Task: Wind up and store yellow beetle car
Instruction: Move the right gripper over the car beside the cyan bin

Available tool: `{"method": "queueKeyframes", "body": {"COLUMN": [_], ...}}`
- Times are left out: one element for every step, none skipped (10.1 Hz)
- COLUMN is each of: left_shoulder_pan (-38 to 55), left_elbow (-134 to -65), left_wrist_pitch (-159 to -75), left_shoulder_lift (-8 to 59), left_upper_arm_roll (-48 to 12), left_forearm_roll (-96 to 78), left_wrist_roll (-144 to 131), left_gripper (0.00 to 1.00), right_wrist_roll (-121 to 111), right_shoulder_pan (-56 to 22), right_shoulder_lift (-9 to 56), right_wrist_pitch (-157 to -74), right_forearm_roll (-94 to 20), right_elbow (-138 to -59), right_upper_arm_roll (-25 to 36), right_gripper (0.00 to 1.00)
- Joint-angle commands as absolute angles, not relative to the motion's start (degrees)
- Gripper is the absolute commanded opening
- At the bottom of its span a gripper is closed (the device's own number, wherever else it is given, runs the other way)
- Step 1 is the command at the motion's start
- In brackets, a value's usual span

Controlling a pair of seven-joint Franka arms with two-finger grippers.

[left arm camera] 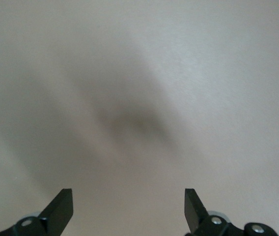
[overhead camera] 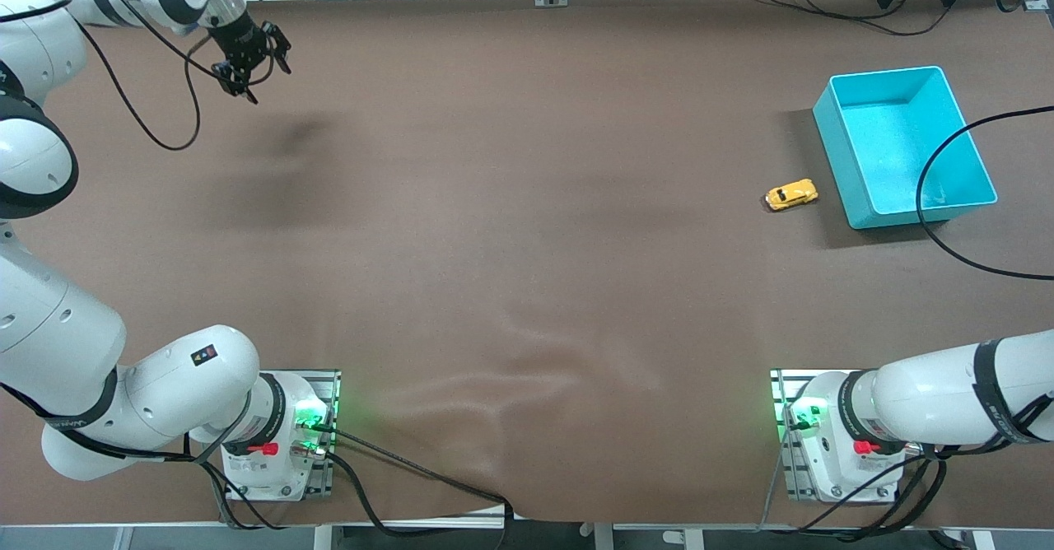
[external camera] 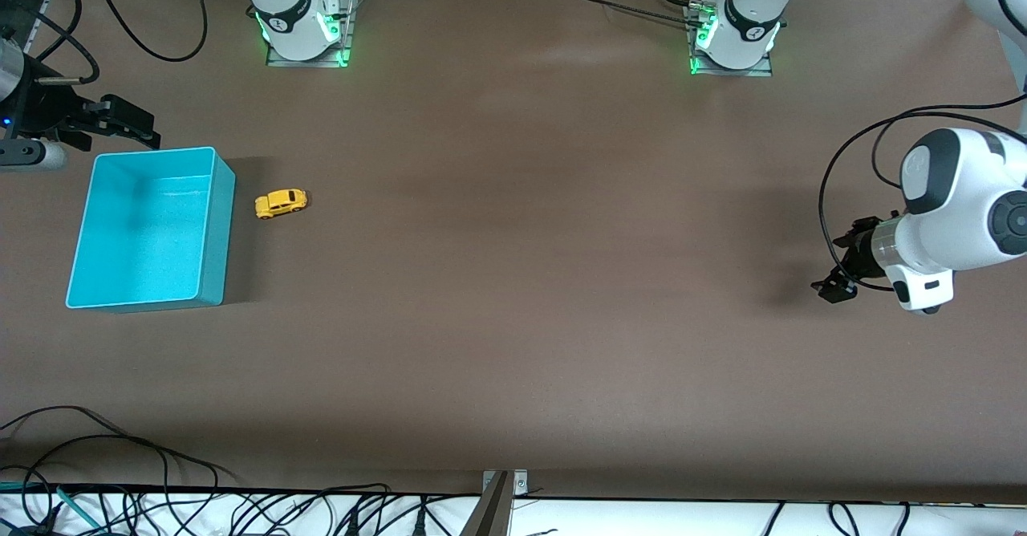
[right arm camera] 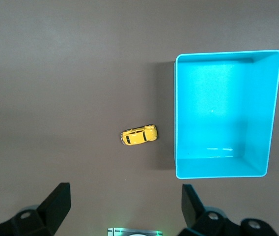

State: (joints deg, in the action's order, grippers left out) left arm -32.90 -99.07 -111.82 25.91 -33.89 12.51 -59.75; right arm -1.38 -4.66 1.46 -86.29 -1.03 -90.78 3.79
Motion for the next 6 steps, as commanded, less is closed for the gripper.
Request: {"method": "queueKeyframes", "body": {"left_shoulder_pan": [-33.13,-33.05,-32.87,-32.87,-32.7,-32.61], "left_elbow": [-96.42,-96.24,-95.28,-94.66,-94.66,-94.66], "left_wrist_pitch": [-108.02,-107.5,-106.27,-105.48,-105.47,-105.38], "left_shoulder_lift": [25.84,25.84,25.84,25.84,25.84,25.84], "left_upper_arm_roll": [-35.42,-35.59,-35.86,-35.95,-35.95,-35.95], "left_forearm_roll": [10.99,11.07,11.07,11.16,11.16,11.16], "left_wrist_roll": [-49.79,-44.26,-42.3,-42.1,-42.19,-42.1], "left_gripper": [1.0,1.0,1.0,1.0,1.0,1.0], "right_wrist_roll": [-2.72,-2.72,-2.55,-2.46,-2.55,-2.55], "right_shoulder_pan": [-4.57,-4.66,-4.92,-5.01,-5.01,-5.18], "right_shoulder_lift": [2.46,2.72,3.68,4.56,5.61,6.67], "right_wrist_pitch": [-86.22,-86.22,-86.31,-87.87,-89.54,-90.87], "right_forearm_roll": [-1.23,-1.4,-1.49,-1.49,-1.58,-1.58], "right_elbow": [-90.09,-90.09,-89.91,-89.91,-89.83,-89.82], "right_upper_arm_roll": [4.04,4.04,3.96,3.78,3.69,3.52], "right_gripper": [1.0,1.0,1.0,1.0,1.0,1.0]}}
